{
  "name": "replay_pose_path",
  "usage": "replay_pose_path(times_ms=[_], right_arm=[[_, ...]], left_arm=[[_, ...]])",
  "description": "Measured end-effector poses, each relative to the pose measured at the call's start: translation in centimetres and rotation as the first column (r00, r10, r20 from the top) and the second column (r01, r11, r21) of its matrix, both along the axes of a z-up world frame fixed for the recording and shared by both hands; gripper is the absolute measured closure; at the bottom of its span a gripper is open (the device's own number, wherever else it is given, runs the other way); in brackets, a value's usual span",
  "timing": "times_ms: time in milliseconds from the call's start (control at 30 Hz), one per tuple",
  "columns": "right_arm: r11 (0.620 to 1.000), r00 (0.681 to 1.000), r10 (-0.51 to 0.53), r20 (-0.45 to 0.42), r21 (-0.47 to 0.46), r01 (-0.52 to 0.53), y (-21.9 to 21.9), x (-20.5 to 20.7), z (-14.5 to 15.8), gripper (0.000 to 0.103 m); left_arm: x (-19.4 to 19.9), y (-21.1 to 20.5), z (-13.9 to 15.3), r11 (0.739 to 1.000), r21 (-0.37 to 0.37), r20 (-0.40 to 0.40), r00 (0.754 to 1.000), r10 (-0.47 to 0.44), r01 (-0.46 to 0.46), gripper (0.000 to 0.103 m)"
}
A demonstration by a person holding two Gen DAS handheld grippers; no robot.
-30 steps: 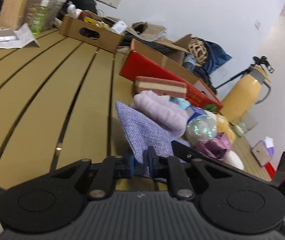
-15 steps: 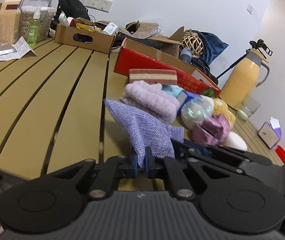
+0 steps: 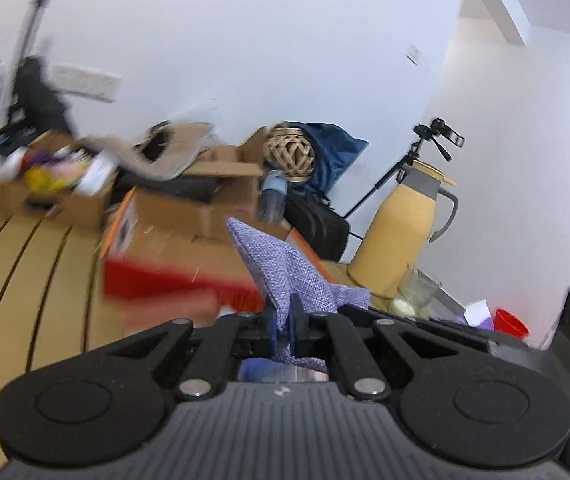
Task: Organize soft objects
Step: 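Carry the lavender cloth into the red box and open the left tool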
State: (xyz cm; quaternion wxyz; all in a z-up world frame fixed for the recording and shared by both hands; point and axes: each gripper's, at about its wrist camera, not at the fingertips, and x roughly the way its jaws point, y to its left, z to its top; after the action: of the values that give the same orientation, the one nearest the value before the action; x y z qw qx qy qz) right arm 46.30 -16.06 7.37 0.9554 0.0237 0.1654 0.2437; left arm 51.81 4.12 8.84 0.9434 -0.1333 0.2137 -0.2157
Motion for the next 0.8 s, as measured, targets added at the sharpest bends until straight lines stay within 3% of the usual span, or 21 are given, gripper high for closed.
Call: replay_pose_path(times_ms=[100,200,300,367,433,567,600,667,800], right_arm=[[1.0,1.0,-0.005,-0.025,0.0,0.005,-0.7,7.9,2.7,0.099],[1.0,0.996,-0.022,-0.09,0.012,0.023,-0.8,17.2,3.8,0.099],[0.999,0.987,-0.042,-0.155,-0.015,0.041,0.0,26.1,3.1,0.099],[0.998,0.974,-0.052,-0.22,-0.034,0.045,1.0,31.3,1.4,0.099],[0.998,0.952,-0.061,-0.301,-0.024,0.056,2.0,35.7,-0.6,0.099],[0.994,0.92,-0.094,-0.38,-0.082,0.067,4.5,41.5,-4.0,0.097],[0.994,0.915,-0.096,-0.391,-0.09,0.066,4.9,42.1,-4.8,0.096],[0.995,0.889,-0.08,-0.452,-0.084,0.047,5.4,43.1,-6.1,0.096],[0.994,0.888,-0.074,-0.454,-0.102,0.031,5.8,42.9,-6.9,0.092]], left_arm=[[8.1,-1.3,2.0,0.997,0.073,0.028,1.0,-0.008,0.006,0.096],[15.4,-1.5,1.9,0.991,0.132,0.03,1.0,-0.007,0.003,0.096],[23.3,-0.5,-0.5,0.989,0.144,-0.05,0.998,0.043,-0.035,0.096],[27.5,0.7,-2.7,0.992,0.114,-0.133,0.989,0.072,-0.057,0.096],[31.1,1.3,-4.7,0.989,0.133,-0.189,0.977,0.096,-0.071,0.096],[34.2,0.2,-7.8,0.953,0.293,-0.282,0.946,0.163,-0.076,0.093],[34.1,0.0,-8.0,0.951,0.302,-0.3,0.939,0.166,-0.071,0.093],[33.3,-0.2,-7.8,0.952,0.3,-0.31,0.938,0.157,-0.06,0.076],[32.3,-0.2,-7.9,0.942,0.323,-0.29,0.938,0.188,-0.089,0.071]])
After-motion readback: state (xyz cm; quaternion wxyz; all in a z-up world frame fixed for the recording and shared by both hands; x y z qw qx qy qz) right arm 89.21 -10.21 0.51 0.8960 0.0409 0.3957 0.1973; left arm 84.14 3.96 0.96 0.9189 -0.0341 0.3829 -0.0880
